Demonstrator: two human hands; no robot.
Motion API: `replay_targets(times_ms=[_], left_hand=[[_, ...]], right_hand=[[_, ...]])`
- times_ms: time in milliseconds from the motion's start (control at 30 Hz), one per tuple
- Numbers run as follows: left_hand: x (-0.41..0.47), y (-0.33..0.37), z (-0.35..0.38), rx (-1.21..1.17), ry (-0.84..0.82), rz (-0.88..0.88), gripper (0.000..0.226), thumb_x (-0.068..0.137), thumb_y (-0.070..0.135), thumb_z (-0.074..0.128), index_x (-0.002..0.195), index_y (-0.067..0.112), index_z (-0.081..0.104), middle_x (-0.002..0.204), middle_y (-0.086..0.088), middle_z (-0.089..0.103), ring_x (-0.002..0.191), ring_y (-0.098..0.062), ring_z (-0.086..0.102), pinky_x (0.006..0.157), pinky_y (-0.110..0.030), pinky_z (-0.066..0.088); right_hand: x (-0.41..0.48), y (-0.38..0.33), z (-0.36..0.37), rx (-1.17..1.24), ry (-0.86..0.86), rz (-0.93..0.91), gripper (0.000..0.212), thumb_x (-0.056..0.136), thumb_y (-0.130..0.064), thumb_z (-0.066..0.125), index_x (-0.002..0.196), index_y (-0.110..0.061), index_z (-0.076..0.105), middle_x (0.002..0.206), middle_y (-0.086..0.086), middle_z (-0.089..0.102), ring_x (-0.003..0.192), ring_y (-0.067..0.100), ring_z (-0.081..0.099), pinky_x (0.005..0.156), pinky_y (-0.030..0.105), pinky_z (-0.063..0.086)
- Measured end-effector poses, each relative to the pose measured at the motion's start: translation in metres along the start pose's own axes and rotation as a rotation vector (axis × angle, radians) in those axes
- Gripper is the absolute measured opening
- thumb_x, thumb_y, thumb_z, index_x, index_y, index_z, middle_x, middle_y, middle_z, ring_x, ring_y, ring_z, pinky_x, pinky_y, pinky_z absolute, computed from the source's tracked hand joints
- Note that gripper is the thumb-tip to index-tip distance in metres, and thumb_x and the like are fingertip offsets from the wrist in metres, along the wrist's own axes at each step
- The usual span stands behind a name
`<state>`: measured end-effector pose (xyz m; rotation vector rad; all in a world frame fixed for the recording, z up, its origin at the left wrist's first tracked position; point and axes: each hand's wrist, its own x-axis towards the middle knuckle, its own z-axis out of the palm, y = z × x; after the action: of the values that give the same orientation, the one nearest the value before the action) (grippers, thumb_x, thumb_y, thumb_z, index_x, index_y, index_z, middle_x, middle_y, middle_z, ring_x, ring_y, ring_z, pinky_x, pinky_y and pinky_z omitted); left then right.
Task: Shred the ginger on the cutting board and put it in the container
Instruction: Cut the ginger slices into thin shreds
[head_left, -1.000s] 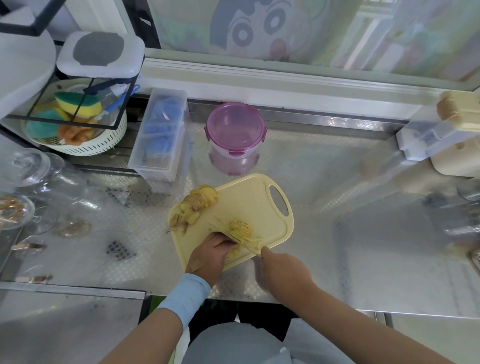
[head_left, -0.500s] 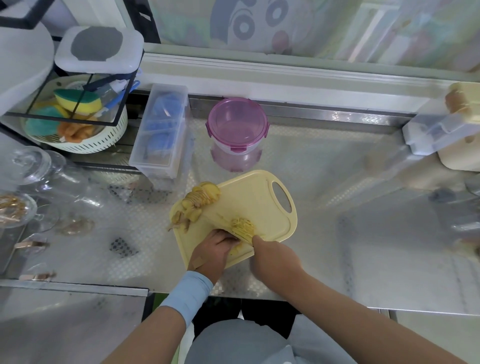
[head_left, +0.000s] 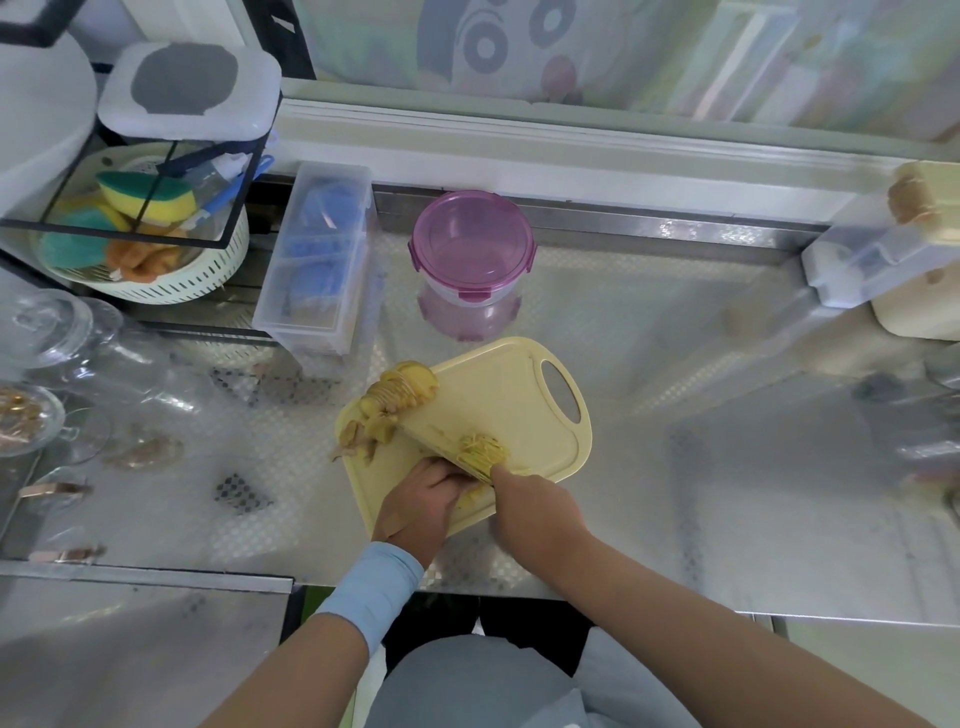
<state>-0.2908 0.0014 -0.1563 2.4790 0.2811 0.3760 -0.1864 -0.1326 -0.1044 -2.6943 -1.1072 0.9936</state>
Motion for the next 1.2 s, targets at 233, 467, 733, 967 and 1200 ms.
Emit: replay_targets(times_ms=[233,467,733,967,1200], left_hand=[[0.001,-0.001,0.004,-0.024,0.049,-0.005,0.027,0.089,0.02,0.051,0.09,0.013,0.077,0.096,-0.002,0.071,0.099,-0.015,0.054,0.083,-0.021,0.044],[0.001,-0.002,0.004,-0.048,0.026,-0.018,0.027,0.09,0.021,0.05,0.092,0.013,0.076,0.099,0.0,0.069,0.101,-0.013,0.054,0.083,-0.02,0.043],[-0.001,-0.001,0.002,-0.039,0.019,-0.035,0.028,0.09,0.023,0.05,0.093,0.013,0.076,0.098,0.0,0.069,0.1,-0.013,0.053,0.082,-0.02,0.043],[0.001,0.002,0.002,0.001,0.051,-0.025,0.028,0.088,0.021,0.051,0.087,0.013,0.077,0.095,-0.002,0.071,0.097,-0.013,0.052,0.08,-0.015,0.038],[0.0,0.002,0.001,-0.022,0.064,-0.015,0.028,0.089,0.021,0.05,0.089,0.012,0.077,0.097,-0.001,0.07,0.098,-0.014,0.053,0.08,-0.019,0.042]], right_hand=[[-0.02,0.013,0.004,-0.018,0.041,0.016,0.015,0.093,-0.016,0.042,0.093,-0.023,0.028,0.066,0.001,0.043,0.053,0.018,0.037,0.046,0.03,0.023],[-0.022,0.021,0.01,-0.024,0.042,0.03,0.011,0.096,-0.02,0.041,0.094,-0.023,0.03,0.066,0.001,0.042,0.053,0.021,0.039,0.048,0.03,0.025],[-0.002,0.0,0.0,0.014,-0.007,0.017,0.019,0.085,-0.006,0.042,0.091,-0.02,0.031,0.07,0.003,0.044,0.062,0.032,0.048,0.048,0.032,0.032],[-0.023,0.017,0.008,-0.012,0.066,0.029,0.008,0.099,-0.02,0.042,0.1,-0.025,0.035,0.073,-0.003,0.047,0.055,0.021,0.04,0.044,0.029,0.022],[-0.017,0.017,0.014,-0.018,0.012,0.04,0.02,0.09,-0.013,0.041,0.093,-0.024,0.026,0.067,0.002,0.042,0.052,0.017,0.036,0.045,0.032,0.027]])
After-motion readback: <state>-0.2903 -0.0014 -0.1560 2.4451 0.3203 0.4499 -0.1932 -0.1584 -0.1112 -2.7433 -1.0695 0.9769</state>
